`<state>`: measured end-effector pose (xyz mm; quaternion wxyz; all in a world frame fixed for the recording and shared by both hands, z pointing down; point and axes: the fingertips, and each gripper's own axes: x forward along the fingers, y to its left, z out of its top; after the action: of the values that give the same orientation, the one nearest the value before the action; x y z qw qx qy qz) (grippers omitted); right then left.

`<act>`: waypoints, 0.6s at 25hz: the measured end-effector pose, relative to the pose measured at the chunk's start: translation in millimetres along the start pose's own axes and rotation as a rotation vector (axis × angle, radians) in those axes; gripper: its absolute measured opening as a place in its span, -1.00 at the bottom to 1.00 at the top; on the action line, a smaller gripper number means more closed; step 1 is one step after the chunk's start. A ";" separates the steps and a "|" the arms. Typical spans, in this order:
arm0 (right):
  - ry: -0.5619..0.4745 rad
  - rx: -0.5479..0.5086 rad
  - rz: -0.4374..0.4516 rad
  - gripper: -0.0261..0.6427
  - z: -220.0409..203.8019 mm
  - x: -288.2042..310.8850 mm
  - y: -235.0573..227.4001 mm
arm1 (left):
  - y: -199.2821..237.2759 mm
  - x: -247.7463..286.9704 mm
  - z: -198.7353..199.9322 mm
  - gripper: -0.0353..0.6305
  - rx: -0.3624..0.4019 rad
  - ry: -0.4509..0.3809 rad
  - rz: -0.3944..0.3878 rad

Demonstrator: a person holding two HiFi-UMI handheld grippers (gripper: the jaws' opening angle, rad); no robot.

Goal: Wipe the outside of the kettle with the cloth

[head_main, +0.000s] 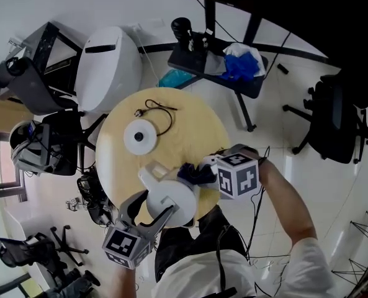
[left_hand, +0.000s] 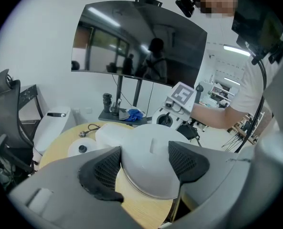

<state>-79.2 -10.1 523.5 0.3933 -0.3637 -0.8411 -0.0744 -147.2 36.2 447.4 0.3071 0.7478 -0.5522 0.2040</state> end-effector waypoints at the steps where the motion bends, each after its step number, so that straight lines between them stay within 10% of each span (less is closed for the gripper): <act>1: 0.009 0.014 0.028 -0.72 -9.6 10.9 -3.3 | 0.1 -0.2 -0.6 0.04 0.000 0.000 0.002; 15: 0.195 0.058 0.282 -0.72 -87.9 92.7 -42.6 | -3.6 6.1 2.1 0.04 -0.012 -0.014 0.011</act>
<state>-93.9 -25.8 656.4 0.4901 -0.4576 -0.7413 -0.0290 -142.0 31.2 449.0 0.3066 0.7444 -0.5594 0.1972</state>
